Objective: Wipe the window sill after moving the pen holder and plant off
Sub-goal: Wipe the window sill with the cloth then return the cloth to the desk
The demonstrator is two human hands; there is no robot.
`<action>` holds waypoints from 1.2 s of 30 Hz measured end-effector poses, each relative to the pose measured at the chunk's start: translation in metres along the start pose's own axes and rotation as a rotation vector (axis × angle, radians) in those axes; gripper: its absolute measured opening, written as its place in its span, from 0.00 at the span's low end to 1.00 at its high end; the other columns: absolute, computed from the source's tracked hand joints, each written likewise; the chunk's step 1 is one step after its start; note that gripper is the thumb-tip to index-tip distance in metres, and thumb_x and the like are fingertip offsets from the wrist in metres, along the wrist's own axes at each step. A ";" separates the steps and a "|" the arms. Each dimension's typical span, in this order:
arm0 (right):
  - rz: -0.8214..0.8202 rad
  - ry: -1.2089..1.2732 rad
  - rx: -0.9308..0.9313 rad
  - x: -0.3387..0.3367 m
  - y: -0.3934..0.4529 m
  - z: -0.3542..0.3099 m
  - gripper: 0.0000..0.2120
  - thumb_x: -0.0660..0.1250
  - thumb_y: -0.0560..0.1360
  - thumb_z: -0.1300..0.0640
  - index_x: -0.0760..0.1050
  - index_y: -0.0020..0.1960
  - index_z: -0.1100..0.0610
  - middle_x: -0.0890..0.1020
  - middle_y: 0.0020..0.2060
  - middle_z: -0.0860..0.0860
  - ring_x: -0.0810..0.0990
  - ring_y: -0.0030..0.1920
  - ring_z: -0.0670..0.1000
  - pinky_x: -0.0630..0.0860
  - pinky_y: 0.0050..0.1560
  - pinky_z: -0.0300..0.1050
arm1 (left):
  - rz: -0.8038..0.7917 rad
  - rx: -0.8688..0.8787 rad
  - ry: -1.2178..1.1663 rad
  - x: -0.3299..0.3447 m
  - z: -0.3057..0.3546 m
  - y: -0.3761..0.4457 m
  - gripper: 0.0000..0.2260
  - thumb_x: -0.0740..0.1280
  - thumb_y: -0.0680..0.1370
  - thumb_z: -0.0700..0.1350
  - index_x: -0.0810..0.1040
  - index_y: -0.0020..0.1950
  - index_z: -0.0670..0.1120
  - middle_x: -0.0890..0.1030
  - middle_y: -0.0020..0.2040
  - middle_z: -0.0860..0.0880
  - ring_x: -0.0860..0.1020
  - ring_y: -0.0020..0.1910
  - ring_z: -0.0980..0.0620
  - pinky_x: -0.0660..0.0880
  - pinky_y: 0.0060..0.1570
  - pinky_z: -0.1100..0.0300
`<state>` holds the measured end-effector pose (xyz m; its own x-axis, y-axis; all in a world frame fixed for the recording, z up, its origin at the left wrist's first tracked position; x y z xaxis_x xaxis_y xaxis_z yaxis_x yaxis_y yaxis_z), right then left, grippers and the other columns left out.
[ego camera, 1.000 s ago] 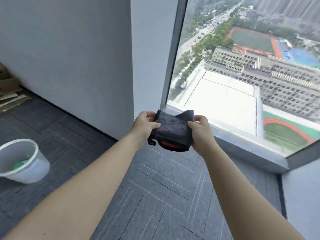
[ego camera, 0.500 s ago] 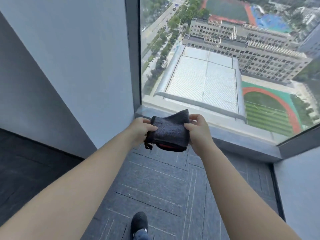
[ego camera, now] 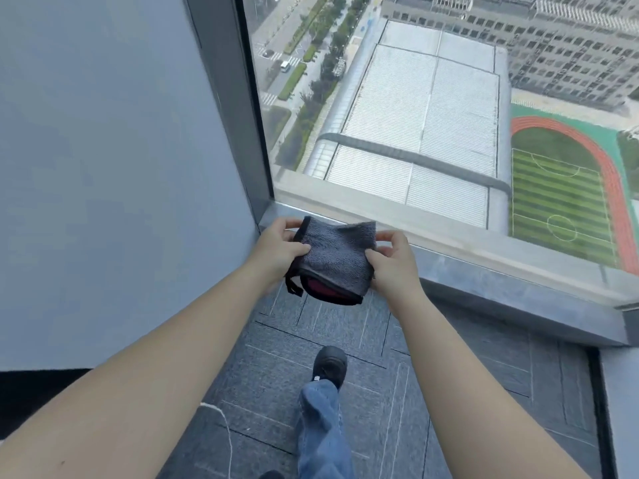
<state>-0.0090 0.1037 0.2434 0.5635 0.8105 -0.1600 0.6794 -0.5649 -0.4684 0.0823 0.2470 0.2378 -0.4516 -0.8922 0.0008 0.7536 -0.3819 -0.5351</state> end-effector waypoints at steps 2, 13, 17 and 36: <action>-0.028 -0.002 0.037 0.006 0.041 0.010 0.16 0.57 0.75 0.68 0.66 0.40 0.47 0.75 0.39 0.52 0.75 0.40 0.54 0.76 0.49 0.58 | 0.014 -0.008 0.001 0.003 -0.007 0.044 0.16 0.59 0.75 0.28 0.68 0.58 0.43 0.75 0.41 0.49 0.75 0.37 0.52 0.73 0.38 0.58; 0.110 -0.041 0.010 0.036 0.251 0.135 0.22 0.58 0.72 0.73 0.70 0.59 0.53 0.76 0.51 0.54 0.76 0.42 0.50 0.73 0.29 0.30 | -0.084 -0.033 0.068 0.030 -0.111 0.276 0.22 0.58 0.72 0.25 0.67 0.63 0.41 0.77 0.44 0.49 0.76 0.40 0.52 0.74 0.40 0.59; 0.188 -0.074 -0.017 0.048 0.327 0.204 0.20 0.60 0.72 0.71 0.68 0.60 0.53 0.75 0.52 0.54 0.74 0.40 0.48 0.70 0.32 0.34 | -0.104 -0.036 0.131 0.036 -0.176 0.359 0.23 0.57 0.73 0.25 0.65 0.65 0.40 0.76 0.52 0.44 0.75 0.46 0.45 0.75 0.41 0.56; 0.026 -0.874 -0.254 0.090 0.472 0.308 0.25 0.58 0.77 0.59 0.58 0.73 0.59 0.46 0.77 0.55 0.46 0.77 0.55 0.45 0.74 0.45 | 0.027 0.197 0.611 0.059 -0.272 0.503 0.21 0.63 0.76 0.38 0.66 0.69 0.43 0.72 0.69 0.45 0.70 0.67 0.47 0.65 0.58 0.65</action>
<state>0.2176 -0.0416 -0.2596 0.0937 0.5677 -0.8179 0.8126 -0.5182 -0.2666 0.3051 0.0679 -0.2612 -0.5784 -0.6259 -0.5232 0.8157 -0.4501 -0.3633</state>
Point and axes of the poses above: each hand's wrist, its own y-axis towards the middle knuckle, its own x-axis out of the palm, z = x × y, the point moved 7 cm from there along y, towards the middle knuckle
